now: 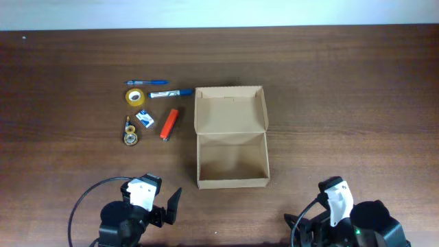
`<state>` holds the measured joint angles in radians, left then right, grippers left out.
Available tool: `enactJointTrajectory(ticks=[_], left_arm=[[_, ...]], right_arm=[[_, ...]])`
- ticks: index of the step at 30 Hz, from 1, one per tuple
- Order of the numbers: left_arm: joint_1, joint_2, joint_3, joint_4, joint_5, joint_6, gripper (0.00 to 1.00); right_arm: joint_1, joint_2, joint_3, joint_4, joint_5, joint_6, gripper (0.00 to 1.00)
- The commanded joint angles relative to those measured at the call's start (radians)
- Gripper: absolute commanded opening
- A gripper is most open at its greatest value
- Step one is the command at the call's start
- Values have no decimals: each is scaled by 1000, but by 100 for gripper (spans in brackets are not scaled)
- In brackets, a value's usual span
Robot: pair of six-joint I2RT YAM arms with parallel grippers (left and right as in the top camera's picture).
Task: Pack container
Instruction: 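Move the left gripper toward the red stapler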
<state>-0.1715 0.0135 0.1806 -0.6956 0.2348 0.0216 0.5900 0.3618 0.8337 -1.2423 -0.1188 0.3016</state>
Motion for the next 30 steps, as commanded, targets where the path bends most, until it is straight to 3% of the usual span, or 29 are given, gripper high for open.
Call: enactJointTrajectory(ticks=[1,21,30], left_arm=[[4,-8,-8,-3,12,-6,99],[4,-8,-8,2,14,-7,99],[4,-8,-8,107,143,-8,99]], right_arm=[[8,6,-5,0,-9,-14,99],[8,6,-5,0,-9,-14,99],[8,6,-5,0,-9,-13,99]])
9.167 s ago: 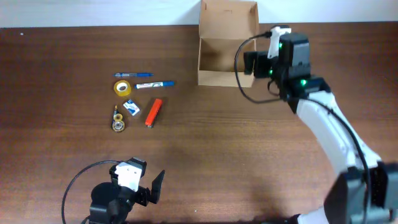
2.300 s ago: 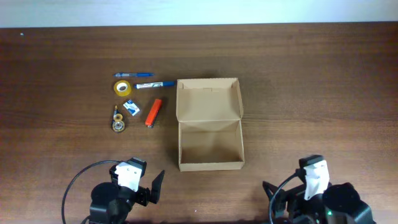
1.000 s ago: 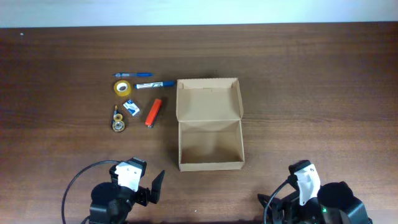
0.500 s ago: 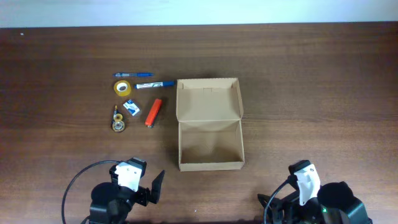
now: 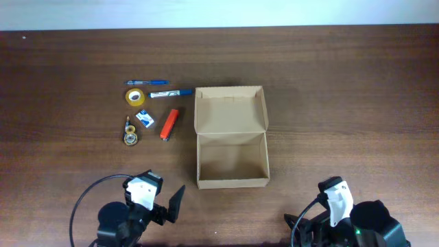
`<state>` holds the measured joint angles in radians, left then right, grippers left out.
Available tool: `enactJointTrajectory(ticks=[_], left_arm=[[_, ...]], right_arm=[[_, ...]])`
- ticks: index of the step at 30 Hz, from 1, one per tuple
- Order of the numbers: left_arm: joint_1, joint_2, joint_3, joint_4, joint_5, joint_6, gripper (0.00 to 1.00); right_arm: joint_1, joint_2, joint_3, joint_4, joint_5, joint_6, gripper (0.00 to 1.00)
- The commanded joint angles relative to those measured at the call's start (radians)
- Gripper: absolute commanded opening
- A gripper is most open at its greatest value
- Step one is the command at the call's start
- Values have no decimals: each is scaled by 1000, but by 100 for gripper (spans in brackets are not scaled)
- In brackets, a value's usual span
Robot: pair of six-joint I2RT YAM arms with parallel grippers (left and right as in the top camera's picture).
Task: Pack container
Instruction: 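Move the left gripper toward the red stapler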
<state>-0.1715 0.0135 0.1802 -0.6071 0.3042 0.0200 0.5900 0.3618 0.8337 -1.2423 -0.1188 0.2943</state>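
Observation:
An open cardboard box [image 5: 232,159] stands at the table's middle, its lid flap [image 5: 230,110] folded back and its inside bare. To its left lie a blue pen [image 5: 146,83], a blue marker [image 5: 170,93], a yellow tape roll [image 5: 134,97], a small blue-white packet [image 5: 145,118], an orange stick [image 5: 169,124] and a small gold-coloured item [image 5: 130,134]. My left gripper [image 5: 175,204] sits near the front edge, left of the box, holding nothing I can see. My right gripper [image 5: 296,225] is low at the front right, dark and mostly hidden.
The brown wooden table [image 5: 343,103] runs to a pale wall at the back. A black cable [image 5: 82,206] loops beside the left arm's base. The loose items cluster between the box and the table's left part.
My left gripper has shifted slightly to the right and toward the front edge. The right arm, the box and the loose items are where they were.

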Motion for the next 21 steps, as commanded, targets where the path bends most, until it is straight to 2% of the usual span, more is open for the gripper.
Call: enactJointTrajectory(ticks=[1,4,8,12,16,21], left_arm=[[4,-8,-7,44,97,-6,99],[4,-8,-8,104,182,-6,99],[4,-8,-8,111,204,-5,99],[4,-8,-10,111,197,-8,99],[5,13,-10,106,163,-110,99],[5,107,8,111,94,-139,99]], right_arm=[[8,6,-5,0,-9,-6,99],[8,6,-5,0,-9,-6,99],[8,6,-5,0,-9,-6,99],[8,6,-5,0,-9,-6,99],[8,6,-5,0,-9,-6,99],[8,6,-5,0,-9,-6,99]])
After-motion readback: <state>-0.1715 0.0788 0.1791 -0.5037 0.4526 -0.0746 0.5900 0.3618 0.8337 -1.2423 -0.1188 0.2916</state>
